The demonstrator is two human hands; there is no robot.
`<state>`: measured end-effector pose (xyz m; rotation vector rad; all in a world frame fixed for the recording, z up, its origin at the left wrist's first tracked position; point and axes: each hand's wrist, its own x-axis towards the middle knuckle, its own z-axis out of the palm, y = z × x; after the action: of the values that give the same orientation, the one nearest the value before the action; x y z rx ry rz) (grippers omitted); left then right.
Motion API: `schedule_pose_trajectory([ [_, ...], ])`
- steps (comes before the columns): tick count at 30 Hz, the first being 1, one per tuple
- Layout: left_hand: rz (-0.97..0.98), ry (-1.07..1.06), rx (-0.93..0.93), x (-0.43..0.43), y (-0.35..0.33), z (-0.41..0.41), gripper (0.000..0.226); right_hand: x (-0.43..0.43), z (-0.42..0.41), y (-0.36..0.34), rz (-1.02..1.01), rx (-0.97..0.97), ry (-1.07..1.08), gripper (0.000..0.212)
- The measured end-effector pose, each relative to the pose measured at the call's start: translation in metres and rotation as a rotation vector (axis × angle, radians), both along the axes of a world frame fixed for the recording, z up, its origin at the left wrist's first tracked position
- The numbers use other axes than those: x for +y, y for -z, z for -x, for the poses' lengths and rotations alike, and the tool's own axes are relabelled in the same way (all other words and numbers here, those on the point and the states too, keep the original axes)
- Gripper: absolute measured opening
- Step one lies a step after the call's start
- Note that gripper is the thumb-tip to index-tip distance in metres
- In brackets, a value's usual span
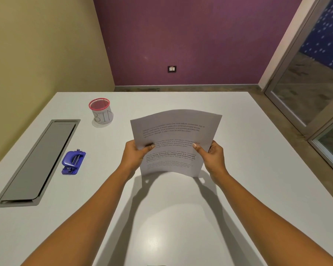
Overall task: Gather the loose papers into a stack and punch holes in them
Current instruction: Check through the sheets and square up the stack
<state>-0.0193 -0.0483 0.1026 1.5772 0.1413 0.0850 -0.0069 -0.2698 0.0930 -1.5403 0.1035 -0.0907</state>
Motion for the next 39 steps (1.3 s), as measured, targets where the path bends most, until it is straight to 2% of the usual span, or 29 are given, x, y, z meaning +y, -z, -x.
schedule_pose_trajectory([
  [33, -0.031, -0.018, 0.041, -0.003, 0.005, 0.004, 0.013, 0.004, 0.001, 0.004, 0.057, 0.057, -0.008, 0.019],
  [36, -0.022, -0.061, 0.069, -0.003, 0.005, 0.002, 0.014, 0.001, 0.001, 0.007, 0.110, 0.056, -0.024, 0.024],
  [39, 0.051, -0.140, 0.073, 0.001, 0.004, 0.000, 0.022, -0.005, 0.000, 0.016, 0.216, 0.067, 0.053, 0.042],
])
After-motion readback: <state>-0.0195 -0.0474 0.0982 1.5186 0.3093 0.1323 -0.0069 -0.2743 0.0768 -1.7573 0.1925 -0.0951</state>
